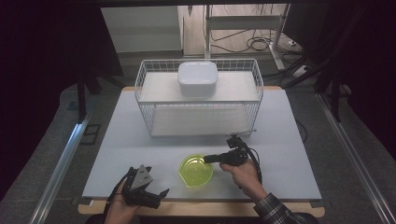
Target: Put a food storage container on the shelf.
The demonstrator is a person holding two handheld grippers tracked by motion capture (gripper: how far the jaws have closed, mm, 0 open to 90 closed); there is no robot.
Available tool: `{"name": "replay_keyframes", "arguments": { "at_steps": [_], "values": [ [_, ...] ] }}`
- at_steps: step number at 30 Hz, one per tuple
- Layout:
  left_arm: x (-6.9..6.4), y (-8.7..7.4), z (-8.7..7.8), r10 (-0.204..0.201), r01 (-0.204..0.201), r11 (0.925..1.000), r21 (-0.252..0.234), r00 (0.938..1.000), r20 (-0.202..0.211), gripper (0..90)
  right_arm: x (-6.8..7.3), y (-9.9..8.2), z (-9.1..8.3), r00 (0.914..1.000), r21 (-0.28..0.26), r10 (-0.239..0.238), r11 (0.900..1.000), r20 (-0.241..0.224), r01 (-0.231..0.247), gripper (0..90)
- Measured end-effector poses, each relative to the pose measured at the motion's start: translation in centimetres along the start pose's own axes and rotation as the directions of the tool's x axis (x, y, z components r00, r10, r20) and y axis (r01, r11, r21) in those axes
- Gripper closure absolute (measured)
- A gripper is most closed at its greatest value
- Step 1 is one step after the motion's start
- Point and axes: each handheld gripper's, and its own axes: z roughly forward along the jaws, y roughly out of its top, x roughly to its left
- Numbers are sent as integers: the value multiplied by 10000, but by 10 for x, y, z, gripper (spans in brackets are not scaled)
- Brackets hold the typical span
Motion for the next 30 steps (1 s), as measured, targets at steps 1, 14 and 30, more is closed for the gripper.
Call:
{"name": "replay_keyframes", "arguments": {
  "at_steps": [1, 14, 30],
  "values": [
    [0, 0, 0, -9, 9, 10000, -17, 10000, -17, 12, 0, 1, -1, 10000, -67, -24, 10000, 5, 24, 821],
    [2, 0, -1, -178, 178, 9998, -99, 9998, -79, 11, 10, 10, -23, 9992, -754, -236, 9969, -333, 210, 820],
    [2, 0, 0, -198, 197, 9998, -77, 9998, -63, 11, 27, 33, -53, 9977, -1590, -481, 9865, -473, 400, 819]
  ]
}}
